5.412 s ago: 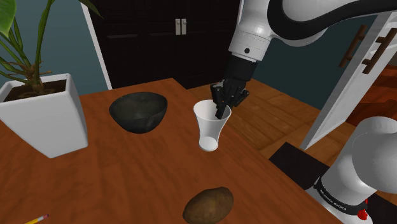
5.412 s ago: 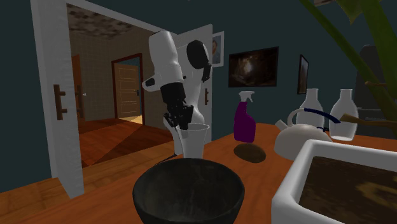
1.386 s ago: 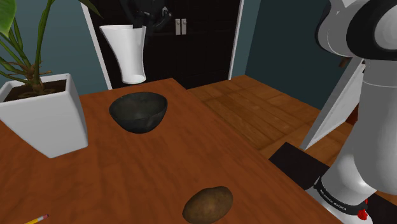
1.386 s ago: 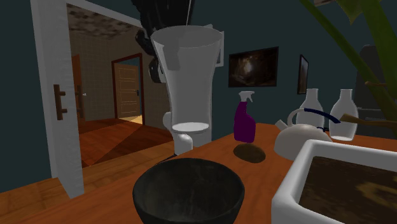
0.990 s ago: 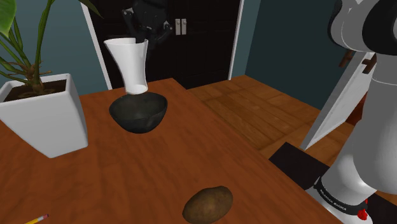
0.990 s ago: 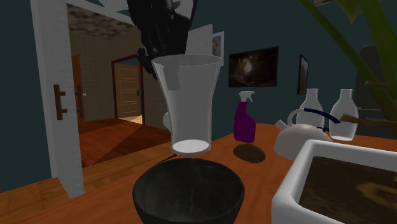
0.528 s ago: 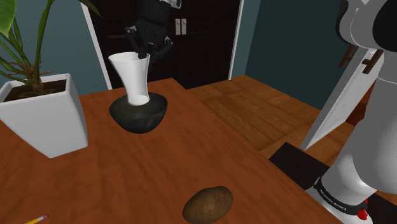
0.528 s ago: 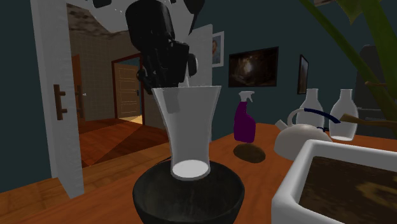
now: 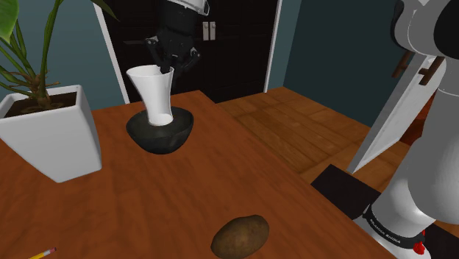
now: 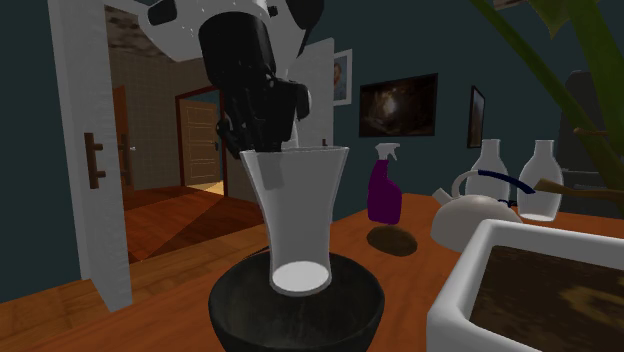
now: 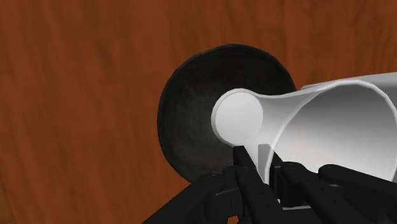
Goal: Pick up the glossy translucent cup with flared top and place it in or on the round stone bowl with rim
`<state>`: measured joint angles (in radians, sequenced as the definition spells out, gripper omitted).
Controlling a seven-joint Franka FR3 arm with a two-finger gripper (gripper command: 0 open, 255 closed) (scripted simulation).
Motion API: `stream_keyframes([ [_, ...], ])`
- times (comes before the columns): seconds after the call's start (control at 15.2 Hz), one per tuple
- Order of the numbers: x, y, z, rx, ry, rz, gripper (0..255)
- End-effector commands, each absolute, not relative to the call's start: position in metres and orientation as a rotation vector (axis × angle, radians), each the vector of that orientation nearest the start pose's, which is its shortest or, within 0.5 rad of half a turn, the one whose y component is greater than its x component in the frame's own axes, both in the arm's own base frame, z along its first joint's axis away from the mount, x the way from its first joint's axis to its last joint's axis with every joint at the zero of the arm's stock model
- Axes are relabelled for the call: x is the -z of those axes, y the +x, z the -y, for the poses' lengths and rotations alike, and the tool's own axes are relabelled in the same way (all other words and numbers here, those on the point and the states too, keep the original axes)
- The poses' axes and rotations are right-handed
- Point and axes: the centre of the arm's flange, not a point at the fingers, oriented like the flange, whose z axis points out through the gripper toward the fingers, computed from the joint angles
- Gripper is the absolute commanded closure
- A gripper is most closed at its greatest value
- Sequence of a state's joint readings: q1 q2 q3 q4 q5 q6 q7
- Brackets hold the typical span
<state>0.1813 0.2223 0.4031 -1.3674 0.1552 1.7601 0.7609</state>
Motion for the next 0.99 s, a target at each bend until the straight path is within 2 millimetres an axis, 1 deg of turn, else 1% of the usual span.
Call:
stream_keyframes([
  [0.0, -0.620, 0.539, -0.337, -0.003, -2.821, -0.295, 255],
  [0.07, -0.620, 0.539, -0.337, -0.003, -2.821, -0.295, 0],
  [0.4, -0.620, 0.539, -0.337, -0.004, -2.821, -0.295, 0],
  [0.59, -0.658, 0.538, -0.325, -0.003, -2.821, -0.295, 0],
  [0.66, -0.668, 0.538, -0.322, -0.003, -2.821, -0.295, 0],
  [0.92, -0.668, 0.538, -0.322, -0.003, -2.821, -0.295, 0],
])
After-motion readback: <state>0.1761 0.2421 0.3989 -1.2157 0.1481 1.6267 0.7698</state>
